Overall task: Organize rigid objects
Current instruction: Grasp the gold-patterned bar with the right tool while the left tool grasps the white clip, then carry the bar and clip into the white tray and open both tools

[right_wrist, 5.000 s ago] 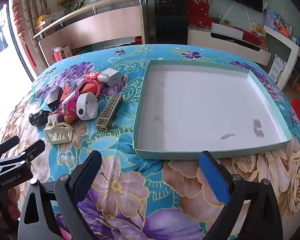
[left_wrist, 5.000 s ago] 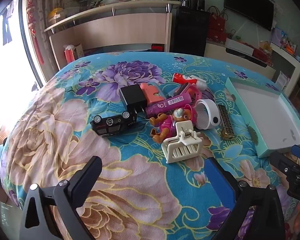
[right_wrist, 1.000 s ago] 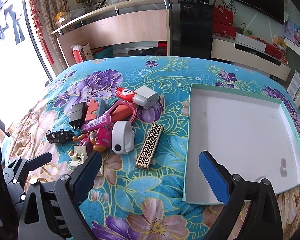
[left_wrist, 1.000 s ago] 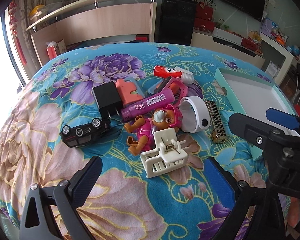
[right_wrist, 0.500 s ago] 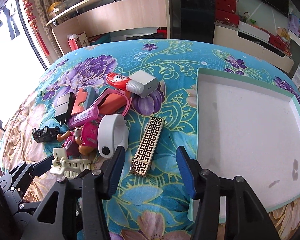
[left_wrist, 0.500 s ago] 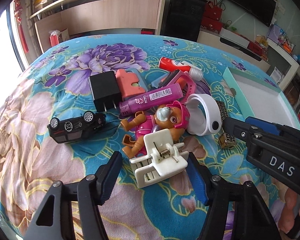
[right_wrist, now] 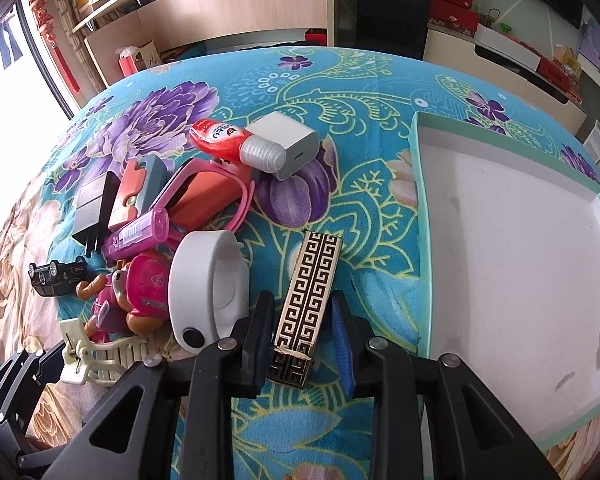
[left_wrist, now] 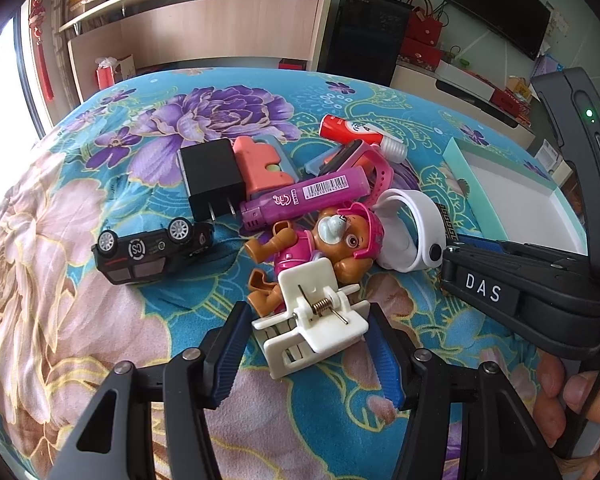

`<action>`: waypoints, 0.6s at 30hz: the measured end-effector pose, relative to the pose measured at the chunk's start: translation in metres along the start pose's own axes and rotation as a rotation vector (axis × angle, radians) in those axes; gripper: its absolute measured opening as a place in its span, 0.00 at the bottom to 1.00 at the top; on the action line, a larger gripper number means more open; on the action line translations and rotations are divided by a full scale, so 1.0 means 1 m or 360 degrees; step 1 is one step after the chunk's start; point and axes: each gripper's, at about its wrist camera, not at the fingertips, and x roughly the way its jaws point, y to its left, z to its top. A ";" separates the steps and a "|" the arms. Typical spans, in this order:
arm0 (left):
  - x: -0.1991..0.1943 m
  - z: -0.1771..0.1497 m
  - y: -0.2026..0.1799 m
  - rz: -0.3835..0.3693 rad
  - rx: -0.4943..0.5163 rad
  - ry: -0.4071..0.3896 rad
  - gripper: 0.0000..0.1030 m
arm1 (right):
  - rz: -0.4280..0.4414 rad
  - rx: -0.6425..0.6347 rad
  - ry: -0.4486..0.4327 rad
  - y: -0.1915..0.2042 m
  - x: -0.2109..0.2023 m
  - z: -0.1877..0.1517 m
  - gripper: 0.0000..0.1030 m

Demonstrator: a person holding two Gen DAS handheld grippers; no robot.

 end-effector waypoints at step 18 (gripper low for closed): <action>-0.030 0.002 -0.004 0.0015 0.0010 -0.0074 0.59 | 0.0106 0.0012 -0.0178 -0.008 -0.028 -0.008 0.20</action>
